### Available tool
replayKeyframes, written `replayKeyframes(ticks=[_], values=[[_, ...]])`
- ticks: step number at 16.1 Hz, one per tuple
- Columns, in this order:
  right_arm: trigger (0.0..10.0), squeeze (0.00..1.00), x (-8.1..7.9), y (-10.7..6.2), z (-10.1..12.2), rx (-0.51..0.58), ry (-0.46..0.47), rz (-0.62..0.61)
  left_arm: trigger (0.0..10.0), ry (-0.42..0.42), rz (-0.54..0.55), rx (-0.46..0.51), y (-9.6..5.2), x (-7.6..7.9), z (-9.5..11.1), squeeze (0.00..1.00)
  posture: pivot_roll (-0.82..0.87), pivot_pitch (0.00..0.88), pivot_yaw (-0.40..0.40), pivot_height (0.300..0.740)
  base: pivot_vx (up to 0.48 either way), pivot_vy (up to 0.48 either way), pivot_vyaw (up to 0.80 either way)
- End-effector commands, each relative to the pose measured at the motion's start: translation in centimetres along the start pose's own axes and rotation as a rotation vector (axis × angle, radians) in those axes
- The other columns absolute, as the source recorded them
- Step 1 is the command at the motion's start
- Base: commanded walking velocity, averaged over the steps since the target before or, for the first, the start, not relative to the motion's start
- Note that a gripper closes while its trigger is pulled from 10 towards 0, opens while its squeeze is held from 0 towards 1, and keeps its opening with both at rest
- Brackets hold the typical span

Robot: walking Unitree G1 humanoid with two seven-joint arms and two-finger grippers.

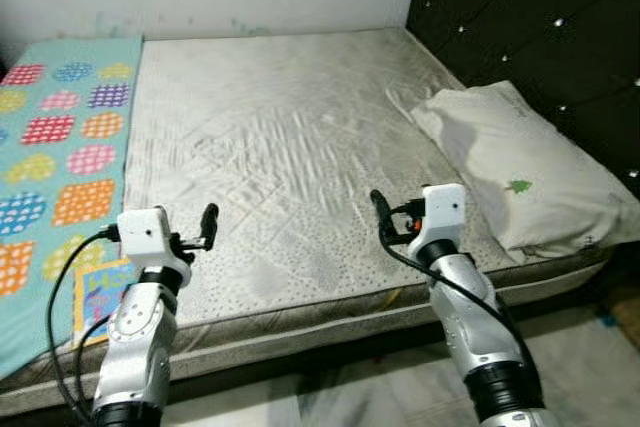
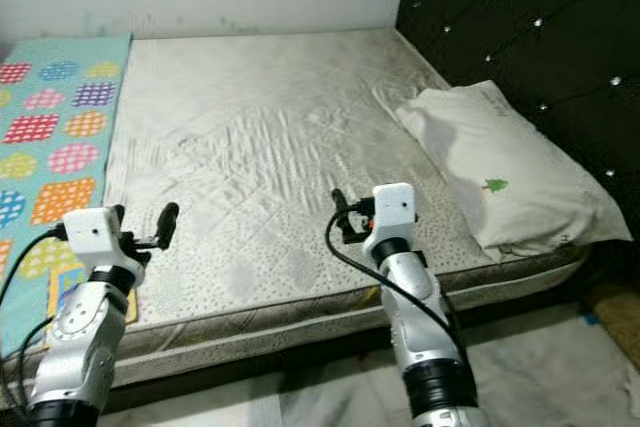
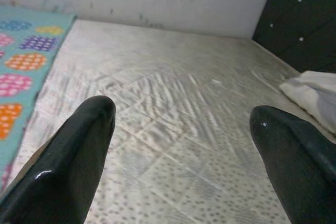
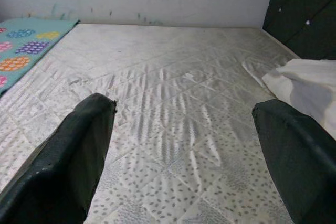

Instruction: Clean up the room

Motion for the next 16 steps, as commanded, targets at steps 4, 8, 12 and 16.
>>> replayKeyframes(ticks=[4, 8, 12, 16], values=[[10.0, 0.00, 0.82, 0.00, 0.24, 0.000, -0.004, -0.022, 10.0, -0.038, -0.022, -0.024, -0.24, 0.57, -0.69, 0.00, -0.11, 0.067, -0.040, 0.740, 0.149, 0.000, 0.00], [10.0, 0.00, 0.30, -0.14, 0.14, -0.003, -0.009, -0.006, 10.0, -0.043, -0.025, -0.018, -0.27, 0.55, -0.64, 0.00, -0.11, 0.082, -0.040, 0.740, 0.345, 0.000, 0.00], [10.0, 0.00, 0.25, -0.26, 0.02, -0.007, -0.012, -0.006, 10.0, -0.040, -0.036, -0.020, -0.37, 0.64, -0.64, 0.00, -0.11, 0.086, -0.036, 0.740, 0.345, 0.000, 0.00], [10.0, 0.00, 0.23, -0.34, -0.05, -0.008, -0.012, -0.005, 10.0, -0.033, -0.018, -0.021, -0.42, 0.46, -0.67, 0.00, -0.10, 0.089, -0.033, 0.740, 0.157, 0.000, 0.00]])
Point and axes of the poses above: a point about 5 cm out from each wrist's last joint towards the gripper, its own y axis pointing out of the wrist towards the gripper, its own z axis along the axis of the wrist's last joint, x = y × z, the point moved 2 cm from there along y, pointing out of the wrist towards the gripper, and after that the axes turned 2 degrees about -y, right-handed, at the moved point
